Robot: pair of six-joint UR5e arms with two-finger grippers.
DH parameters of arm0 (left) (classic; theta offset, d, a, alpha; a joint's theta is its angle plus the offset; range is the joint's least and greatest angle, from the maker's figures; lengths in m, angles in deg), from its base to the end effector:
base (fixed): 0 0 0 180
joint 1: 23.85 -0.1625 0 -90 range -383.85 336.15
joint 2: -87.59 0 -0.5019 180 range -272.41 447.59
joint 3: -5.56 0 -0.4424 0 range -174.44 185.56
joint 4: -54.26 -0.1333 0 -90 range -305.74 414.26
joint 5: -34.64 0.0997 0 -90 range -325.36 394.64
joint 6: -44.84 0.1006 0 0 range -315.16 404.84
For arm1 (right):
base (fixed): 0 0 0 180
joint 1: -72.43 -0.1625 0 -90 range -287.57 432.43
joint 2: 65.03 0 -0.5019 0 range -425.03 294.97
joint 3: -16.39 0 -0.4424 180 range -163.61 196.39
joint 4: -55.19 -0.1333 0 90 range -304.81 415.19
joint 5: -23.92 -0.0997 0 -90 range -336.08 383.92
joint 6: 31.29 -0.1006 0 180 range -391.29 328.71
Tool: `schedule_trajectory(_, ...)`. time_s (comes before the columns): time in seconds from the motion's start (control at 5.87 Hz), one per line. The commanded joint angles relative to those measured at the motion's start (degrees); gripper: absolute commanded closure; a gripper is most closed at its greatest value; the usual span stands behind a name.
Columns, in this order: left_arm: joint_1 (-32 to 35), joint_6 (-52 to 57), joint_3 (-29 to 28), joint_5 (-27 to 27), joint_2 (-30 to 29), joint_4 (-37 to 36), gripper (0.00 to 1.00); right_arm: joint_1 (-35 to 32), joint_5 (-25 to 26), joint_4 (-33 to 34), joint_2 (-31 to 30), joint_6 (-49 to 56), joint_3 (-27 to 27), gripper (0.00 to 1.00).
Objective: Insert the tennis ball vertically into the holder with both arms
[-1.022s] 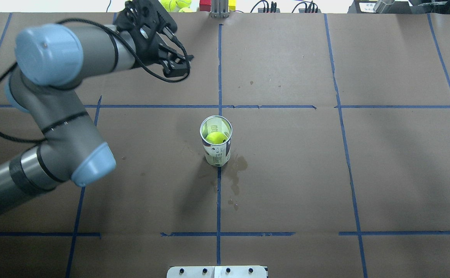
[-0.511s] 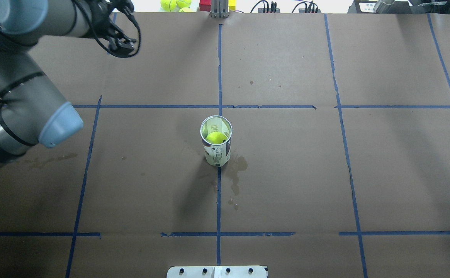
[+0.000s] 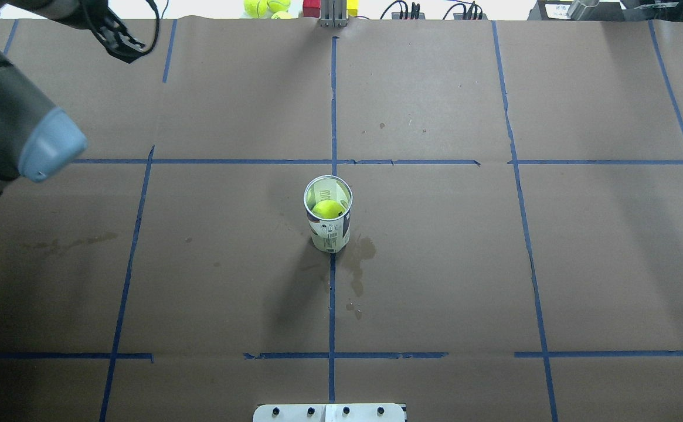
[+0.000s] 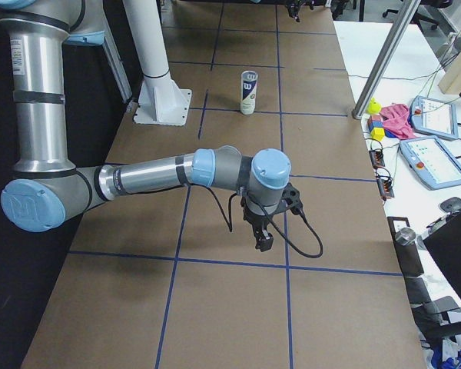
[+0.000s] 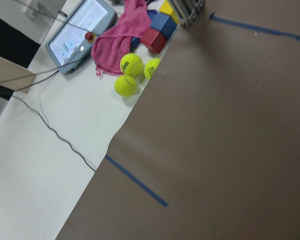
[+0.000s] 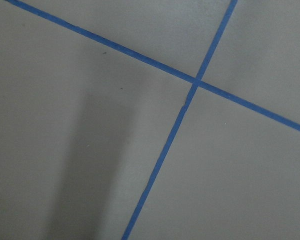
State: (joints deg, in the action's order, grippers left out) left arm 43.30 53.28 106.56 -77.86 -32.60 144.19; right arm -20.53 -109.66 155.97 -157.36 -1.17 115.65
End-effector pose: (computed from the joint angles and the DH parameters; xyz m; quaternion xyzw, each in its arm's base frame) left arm 0.1928 -0.7017 0.3094 0.3188 0.2244 0.3136 0.8658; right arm 0.0904 -0.5094 0.6900 0.0757 -0.3645 -0.2058 0.9050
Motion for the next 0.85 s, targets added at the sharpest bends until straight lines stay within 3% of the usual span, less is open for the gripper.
schedule_trajectory(0.0,9.9,1.8,0.9,-7.8,4.2,-9.3,0.0,0.0,5.6,-17.3,-3.6,-0.1,-6.6,0.0)
schedule_trajectory(0.17,14.5,-0.2,-1.0,-7.6,8.5,-10.6,0.0,0.0,8.7,-16.9,-5.8,-3.1,-7.1,0.0)
schedule_trajectory(0.34,17.1,-8.9,-3.8,-8.3,13.1,-10.1,0.0,0.0,7.7,-17.0,-6.4,-4.7,-6.7,0.0)
schedule_trajectory(0.68,16.9,-7.4,-6.0,-10.3,24.3,-7.2,0.0,0.9,5.0,-13.5,-5.5,-4.2,-6.5,0.0)
